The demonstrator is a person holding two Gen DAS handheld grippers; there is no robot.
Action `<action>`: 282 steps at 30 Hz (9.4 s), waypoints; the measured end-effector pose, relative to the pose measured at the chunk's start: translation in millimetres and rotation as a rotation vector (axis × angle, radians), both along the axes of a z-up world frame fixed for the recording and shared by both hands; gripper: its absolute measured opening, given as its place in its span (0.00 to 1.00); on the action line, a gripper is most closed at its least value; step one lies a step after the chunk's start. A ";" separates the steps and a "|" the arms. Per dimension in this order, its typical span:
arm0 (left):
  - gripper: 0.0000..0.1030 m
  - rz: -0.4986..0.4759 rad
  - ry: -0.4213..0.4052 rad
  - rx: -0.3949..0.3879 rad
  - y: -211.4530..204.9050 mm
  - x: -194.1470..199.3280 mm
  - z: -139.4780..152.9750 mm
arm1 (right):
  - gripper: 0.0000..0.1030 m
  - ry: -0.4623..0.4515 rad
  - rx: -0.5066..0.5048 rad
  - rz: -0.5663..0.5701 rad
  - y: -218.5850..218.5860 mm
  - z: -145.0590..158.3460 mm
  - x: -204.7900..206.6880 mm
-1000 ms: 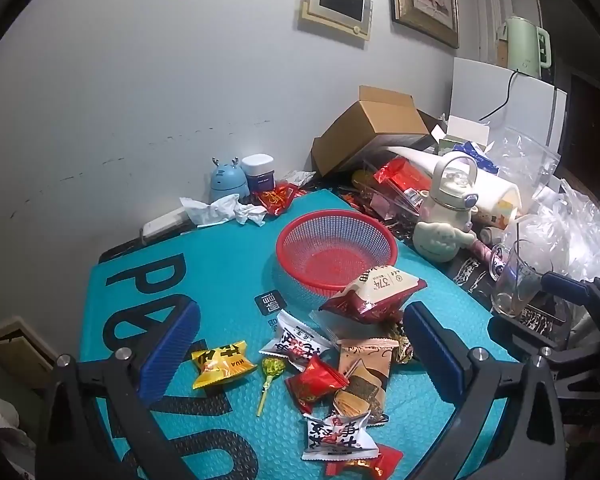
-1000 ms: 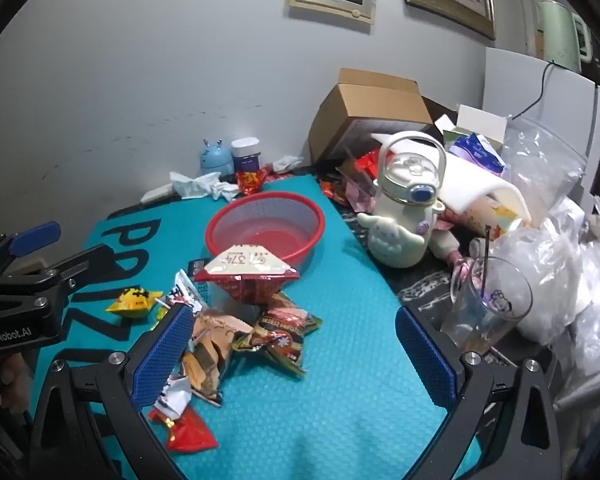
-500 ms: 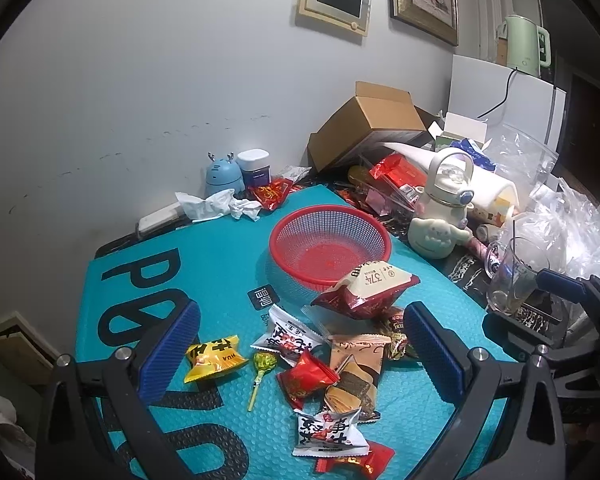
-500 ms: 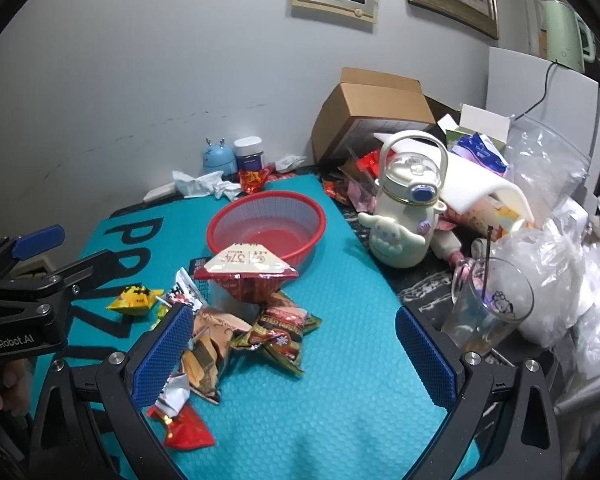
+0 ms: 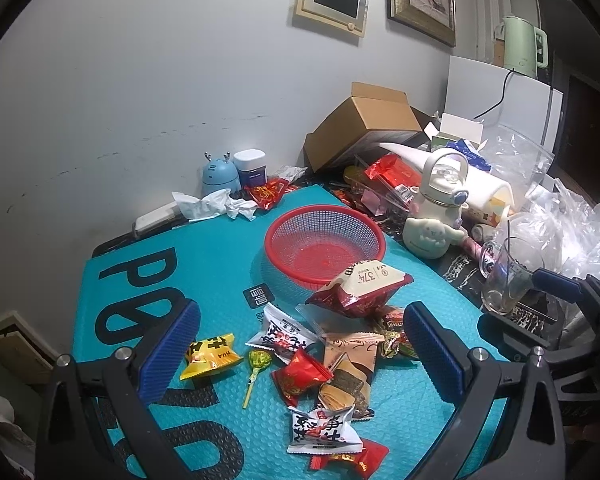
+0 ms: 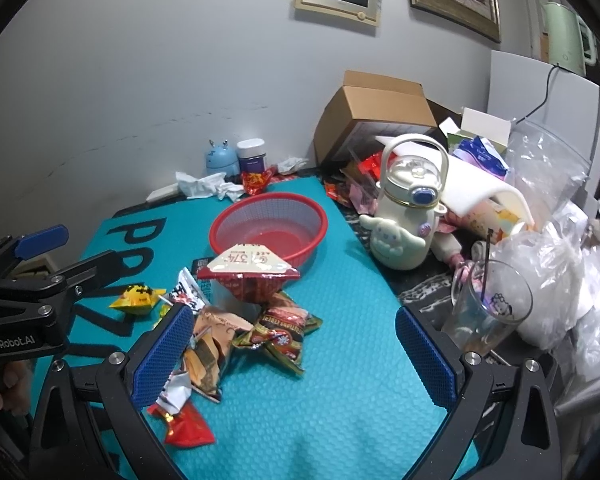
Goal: Organize snacks
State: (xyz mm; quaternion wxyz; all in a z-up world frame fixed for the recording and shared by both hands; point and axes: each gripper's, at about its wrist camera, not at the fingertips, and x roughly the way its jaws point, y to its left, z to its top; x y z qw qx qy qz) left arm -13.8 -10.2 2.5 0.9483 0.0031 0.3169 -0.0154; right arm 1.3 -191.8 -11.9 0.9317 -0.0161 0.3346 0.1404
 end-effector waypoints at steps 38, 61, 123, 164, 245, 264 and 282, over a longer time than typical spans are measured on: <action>1.00 -0.018 -0.006 -0.028 -8.5 -11.6 7.5 | 1.00 -0.030 0.022 0.007 -9.2 8.3 -11.4; 1.00 0.005 -0.020 -0.035 -8.1 -26.6 8.3 | 1.00 -0.047 0.044 0.041 -11.1 8.9 -24.9; 1.00 0.027 0.269 -0.144 18.5 -26.9 -123.9 | 0.31 0.317 0.018 0.451 38.5 -124.8 -26.9; 0.48 -0.040 0.297 -0.082 -26.6 -23.5 -139.1 | 0.31 0.281 0.050 0.315 -12.5 -121.0 -21.6; 0.48 -0.105 0.127 -0.053 -11.6 261.2 -65.1 | 0.31 0.066 0.046 0.274 27.0 -44.0 222.0; 0.59 -0.049 0.231 -0.008 -5.8 275.4 -83.4 | 0.44 0.142 -0.030 0.241 33.2 -60.6 236.9; 0.59 -0.041 0.072 0.010 -10.6 222.6 9.6 | 0.44 -0.022 -0.001 0.229 18.8 21.5 193.2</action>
